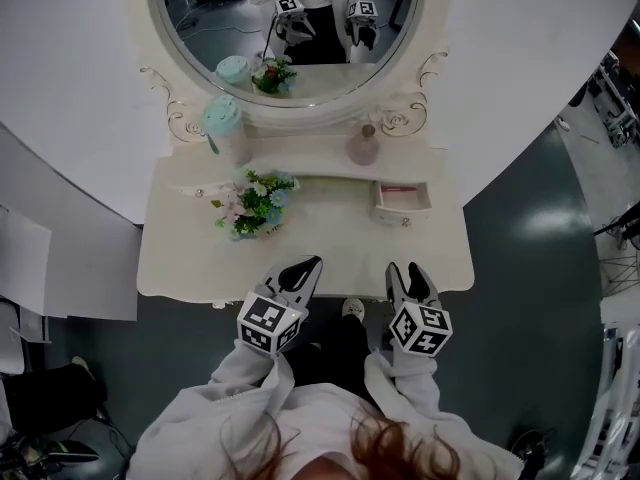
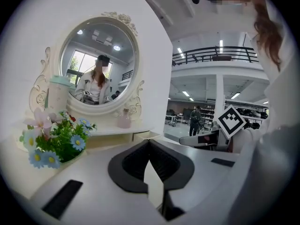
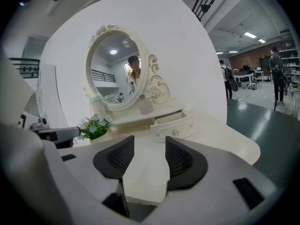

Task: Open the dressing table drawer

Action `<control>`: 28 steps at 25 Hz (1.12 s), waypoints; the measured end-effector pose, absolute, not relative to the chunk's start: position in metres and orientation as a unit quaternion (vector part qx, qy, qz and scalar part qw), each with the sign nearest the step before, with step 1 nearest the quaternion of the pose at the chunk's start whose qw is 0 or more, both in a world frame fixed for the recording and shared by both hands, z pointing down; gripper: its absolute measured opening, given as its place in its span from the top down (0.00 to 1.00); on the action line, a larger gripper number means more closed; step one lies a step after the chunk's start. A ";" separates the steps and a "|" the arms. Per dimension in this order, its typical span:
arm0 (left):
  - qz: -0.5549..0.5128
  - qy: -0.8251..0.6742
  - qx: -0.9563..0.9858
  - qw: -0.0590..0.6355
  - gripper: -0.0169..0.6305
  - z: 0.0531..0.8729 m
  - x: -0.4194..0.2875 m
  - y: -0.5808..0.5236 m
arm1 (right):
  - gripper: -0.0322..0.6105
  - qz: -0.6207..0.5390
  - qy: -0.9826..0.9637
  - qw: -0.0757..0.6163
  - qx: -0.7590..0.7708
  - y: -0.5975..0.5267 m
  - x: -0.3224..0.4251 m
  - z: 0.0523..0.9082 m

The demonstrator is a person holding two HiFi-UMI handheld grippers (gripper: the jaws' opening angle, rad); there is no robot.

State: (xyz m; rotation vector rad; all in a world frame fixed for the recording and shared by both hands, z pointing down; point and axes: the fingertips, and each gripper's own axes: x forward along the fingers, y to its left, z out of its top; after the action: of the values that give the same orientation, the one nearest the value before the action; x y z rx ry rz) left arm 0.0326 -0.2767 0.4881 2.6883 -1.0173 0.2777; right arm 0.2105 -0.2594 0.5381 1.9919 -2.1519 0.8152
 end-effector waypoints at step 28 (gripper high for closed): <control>0.080 -0.342 0.929 0.119 0.95 0.487 -0.016 -0.221 | 0.89 0.105 -0.728 0.047 0.676 -0.174 0.158 0.481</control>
State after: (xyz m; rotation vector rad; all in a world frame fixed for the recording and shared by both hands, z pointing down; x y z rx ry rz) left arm -0.0163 -0.2213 0.4868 2.7155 -0.9997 0.2326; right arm 0.1576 -0.1741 0.4809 2.0643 -2.2204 0.3191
